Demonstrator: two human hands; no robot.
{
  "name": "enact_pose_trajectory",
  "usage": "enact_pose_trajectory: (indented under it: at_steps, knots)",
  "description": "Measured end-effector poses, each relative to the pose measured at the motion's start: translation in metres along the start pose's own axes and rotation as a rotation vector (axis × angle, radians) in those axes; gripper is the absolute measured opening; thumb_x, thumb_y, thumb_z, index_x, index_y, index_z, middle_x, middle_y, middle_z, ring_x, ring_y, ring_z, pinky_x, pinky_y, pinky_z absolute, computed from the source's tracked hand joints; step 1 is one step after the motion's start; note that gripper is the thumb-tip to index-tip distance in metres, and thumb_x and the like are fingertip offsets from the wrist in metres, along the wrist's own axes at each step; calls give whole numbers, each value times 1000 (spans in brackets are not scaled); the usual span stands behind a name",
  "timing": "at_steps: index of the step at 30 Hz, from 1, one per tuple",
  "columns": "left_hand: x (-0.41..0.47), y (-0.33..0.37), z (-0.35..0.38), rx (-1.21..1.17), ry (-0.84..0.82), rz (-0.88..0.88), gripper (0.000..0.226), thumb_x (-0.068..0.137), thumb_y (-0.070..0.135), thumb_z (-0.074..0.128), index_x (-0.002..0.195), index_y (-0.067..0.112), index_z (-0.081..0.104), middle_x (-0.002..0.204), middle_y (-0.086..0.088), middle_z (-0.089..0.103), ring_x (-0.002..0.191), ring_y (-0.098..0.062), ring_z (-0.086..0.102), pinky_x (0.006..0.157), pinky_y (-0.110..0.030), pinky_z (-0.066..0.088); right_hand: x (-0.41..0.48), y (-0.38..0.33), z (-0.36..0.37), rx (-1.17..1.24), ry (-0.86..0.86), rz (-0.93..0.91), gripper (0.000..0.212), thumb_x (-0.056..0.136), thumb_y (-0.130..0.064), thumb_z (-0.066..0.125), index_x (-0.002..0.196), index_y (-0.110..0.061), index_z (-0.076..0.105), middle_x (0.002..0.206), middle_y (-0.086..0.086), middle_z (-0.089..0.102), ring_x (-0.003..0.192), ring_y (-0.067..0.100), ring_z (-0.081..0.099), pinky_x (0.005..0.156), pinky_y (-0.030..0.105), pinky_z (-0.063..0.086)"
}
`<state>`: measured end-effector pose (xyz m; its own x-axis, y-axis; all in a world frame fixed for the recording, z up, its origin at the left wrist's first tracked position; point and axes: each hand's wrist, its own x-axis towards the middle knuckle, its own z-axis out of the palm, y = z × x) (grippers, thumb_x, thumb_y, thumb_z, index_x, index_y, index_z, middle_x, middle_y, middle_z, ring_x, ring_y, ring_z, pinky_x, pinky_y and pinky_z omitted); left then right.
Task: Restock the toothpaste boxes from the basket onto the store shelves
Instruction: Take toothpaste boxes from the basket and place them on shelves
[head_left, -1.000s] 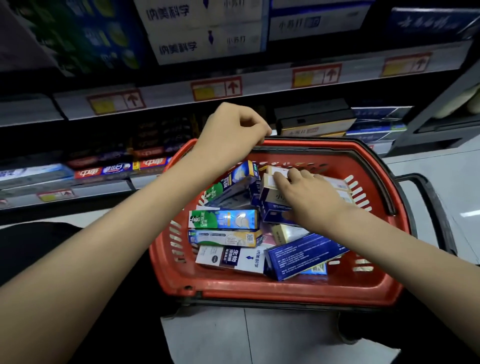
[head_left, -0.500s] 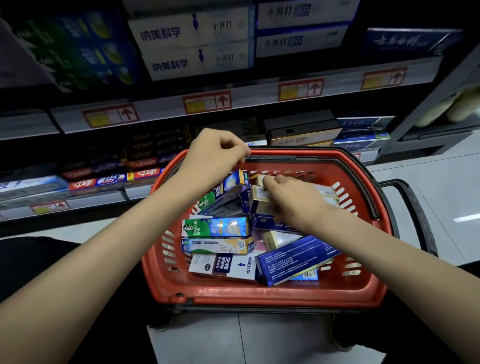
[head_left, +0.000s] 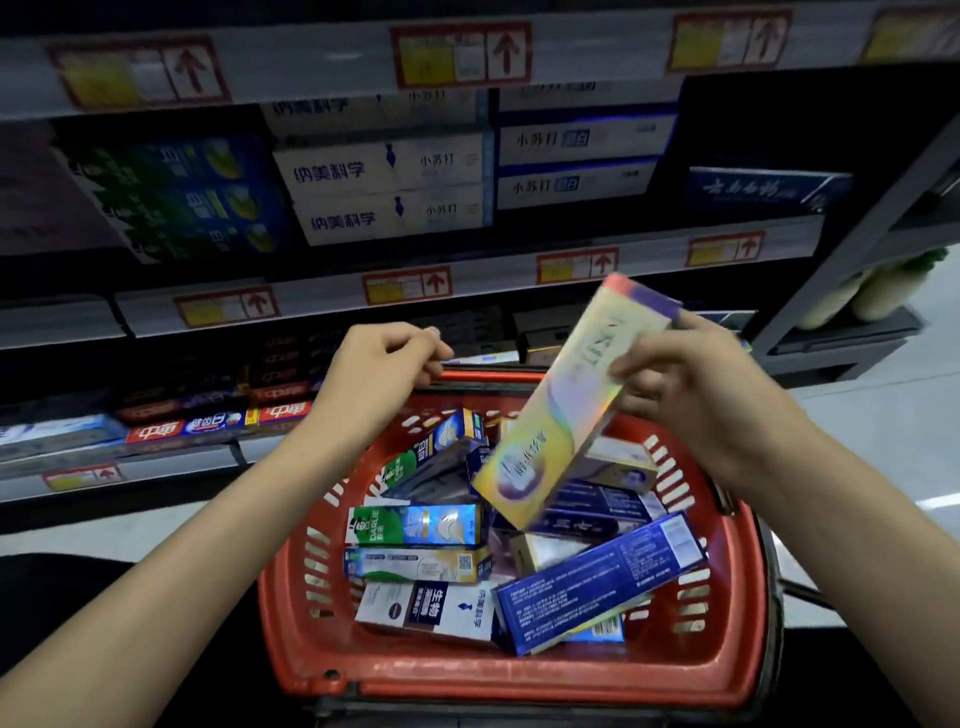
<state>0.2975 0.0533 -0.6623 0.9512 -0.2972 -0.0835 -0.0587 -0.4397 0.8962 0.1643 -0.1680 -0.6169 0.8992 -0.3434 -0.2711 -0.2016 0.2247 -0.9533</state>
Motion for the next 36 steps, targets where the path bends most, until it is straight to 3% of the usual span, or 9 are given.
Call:
enact_pose_trajectory:
  at_steps: [4, 8, 11, 16, 19, 24, 29, 33, 36]
  knots:
    - [-2, 5, 4, -61, -29, -82, 48, 107, 42, 50, 85, 13, 81, 79, -3, 77, 66, -2, 65, 60, -11, 43, -15, -14, -6, 534, 83, -6, 17, 62, 2, 45, 63, -14, 51, 81, 8, 60, 78, 25, 61, 87, 31, 52]
    - [-8, 13, 8, -221, -147, -184, 62, 105, 57, 43, 86, 13, 83, 86, -7, 79, 78, -17, 71, 81, -31, 51, -11, -14, -14, 705, 172, 17, 38, 63, 2, 34, 96, -10, 50, 106, 12, 64, 103, 35, 63, 104, 46, 51]
    - [-14, 18, 12, -279, -250, -147, 61, 102, 60, 42, 93, 16, 83, 96, -11, 79, 83, -19, 73, 85, -34, 54, -7, -12, -12, 739, 212, 35, 31, 63, 2, 33, 85, -11, 51, 93, 9, 66, 100, 33, 62, 103, 45, 50]
    - [-19, 21, 17, -247, -320, 51, 47, 94, 70, 52, 107, 35, 80, 107, -1, 78, 98, -16, 73, 93, -39, 52, -9, -13, 3, 445, 206, 22, 23, 75, 5, 33, 70, -17, 40, 69, 2, 53, 72, 20, 54, 76, 38, 48]
    - [-23, 26, 17, -252, -352, 165, 46, 87, 67, 53, 116, 39, 74, 112, 0, 76, 103, -18, 72, 93, -40, 54, -9, -10, 10, 220, 186, -38, 29, 83, 7, 37, 71, -17, 48, 58, -7, 55, 57, 8, 56, 64, 35, 43]
    - [-29, 36, 21, -205, -377, 304, 53, 79, 55, 71, 128, 36, 65, 114, 0, 73, 101, -20, 71, 85, -32, 56, -4, -2, 20, -139, 113, -116, 45, 76, 15, 58, 114, -9, 55, 95, 17, 72, 89, 24, 64, 73, 40, 50]
    - [-31, 38, 18, -13, -366, 390, 35, 83, 51, 78, 112, 34, 68, 104, 4, 74, 93, -21, 72, 80, -40, 61, -1, 5, 24, -402, 16, -109, 52, 58, -10, 64, 106, -20, 47, 92, 11, 76, 79, 26, 69, 63, 33, 51]
    - [-29, 39, 10, 83, -286, 378, 14, 92, 42, 75, 96, 29, 75, 86, 3, 76, 79, -14, 73, 71, -33, 59, 0, 1, 23, -391, -56, -2, 48, 72, 4, 69, 113, -17, 57, 100, 7, 77, 93, 20, 69, 67, 28, 49]
    - [-25, 41, 3, 35, -140, 343, 27, 92, 43, 71, 82, 18, 78, 68, 0, 74, 64, -14, 71, 63, -24, 54, -1, -8, 13, -327, 84, -3, 40, 76, -9, 79, 112, -22, 67, 104, 1, 77, 100, 20, 72, 76, 31, 55]
